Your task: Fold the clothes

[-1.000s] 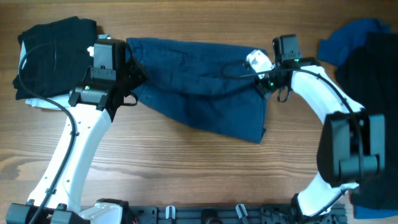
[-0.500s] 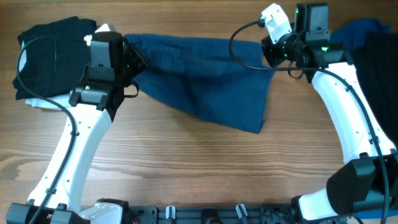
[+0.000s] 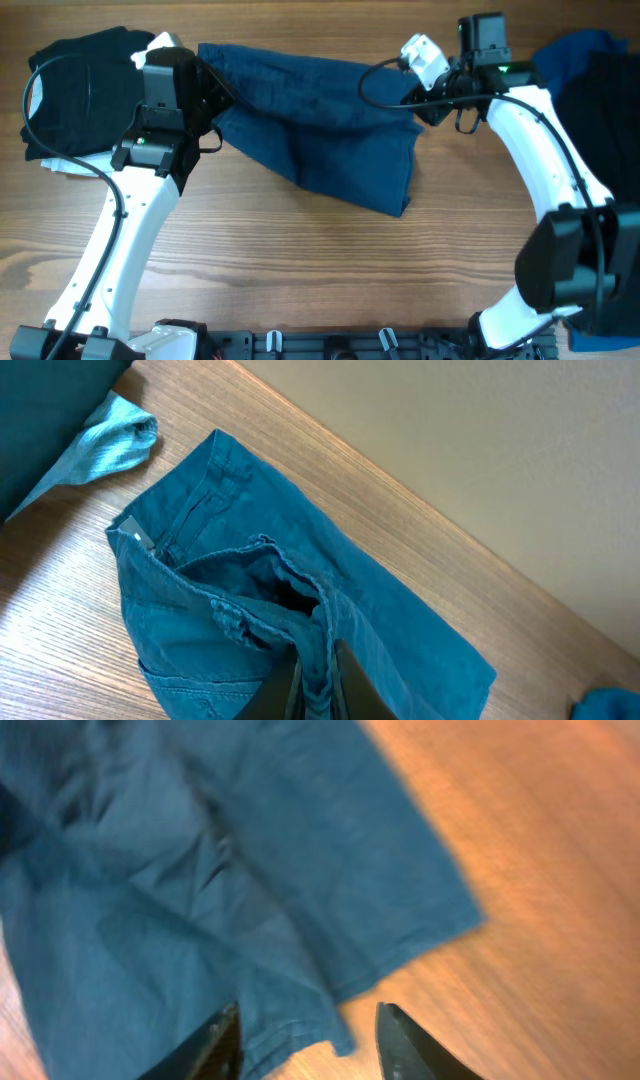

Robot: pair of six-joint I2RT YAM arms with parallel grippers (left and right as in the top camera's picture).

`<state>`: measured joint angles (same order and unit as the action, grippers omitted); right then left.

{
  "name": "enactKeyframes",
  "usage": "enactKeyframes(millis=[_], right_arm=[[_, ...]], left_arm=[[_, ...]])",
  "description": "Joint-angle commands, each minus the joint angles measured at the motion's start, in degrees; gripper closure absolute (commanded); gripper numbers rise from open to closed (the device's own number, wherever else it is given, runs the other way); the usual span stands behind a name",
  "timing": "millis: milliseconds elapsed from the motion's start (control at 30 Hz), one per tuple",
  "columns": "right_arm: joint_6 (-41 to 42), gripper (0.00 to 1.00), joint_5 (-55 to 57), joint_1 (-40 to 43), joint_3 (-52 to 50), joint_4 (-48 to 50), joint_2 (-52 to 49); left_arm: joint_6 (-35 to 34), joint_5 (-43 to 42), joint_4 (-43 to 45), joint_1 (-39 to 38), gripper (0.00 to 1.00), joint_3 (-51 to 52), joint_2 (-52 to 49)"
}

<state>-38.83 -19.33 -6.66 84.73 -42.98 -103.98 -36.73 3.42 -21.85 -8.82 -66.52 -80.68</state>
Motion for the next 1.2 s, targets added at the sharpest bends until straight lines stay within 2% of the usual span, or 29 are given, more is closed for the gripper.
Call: enactKeyframes(millis=[0, 100, 300, 533, 800, 867, 1167], right_arm=[[-7.76, 0.46, -6.78, 0.09, -0.92, -0.94, -5.22], [-10.69, 0.45, -8.37, 0.07, -0.92, -0.72, -9.42], [-10.71, 0.45, -9.03, 0.07, -0.92, 2.25, -15.21], [-8.76, 0.38, -9.01, 0.07, -0.92, 9.97, -15.67], [-9.07, 0.36, -9.03, -2.54, -0.98, 7.74, -15.72], [-9.27, 0.32, -8.63, -3.69, -1.18, 7.85, -15.72], [-7.08, 0.31, -0.11, -4.63, -4.42, 15.80, -15.72]], left_arm=[[0.09, 1.18, 0.20, 0.57, 0.91, -1.31, -0.50], [0.09, 1.16, 0.13, 0.57, 0.91, -1.31, -1.29], [0.07, 1.16, 0.17, 0.57, 0.91, -1.31, -1.86], [0.07, 1.16, 0.17, 0.57, 0.91, -1.31, -1.86], [0.07, 1.16, 0.17, 0.57, 0.91, -1.31, -1.86], [0.07, 1.16, 0.17, 0.57, 0.91, -1.31, -1.86], [0.09, 1.16, 0.20, 0.59, 0.91, -1.31, -1.86]])
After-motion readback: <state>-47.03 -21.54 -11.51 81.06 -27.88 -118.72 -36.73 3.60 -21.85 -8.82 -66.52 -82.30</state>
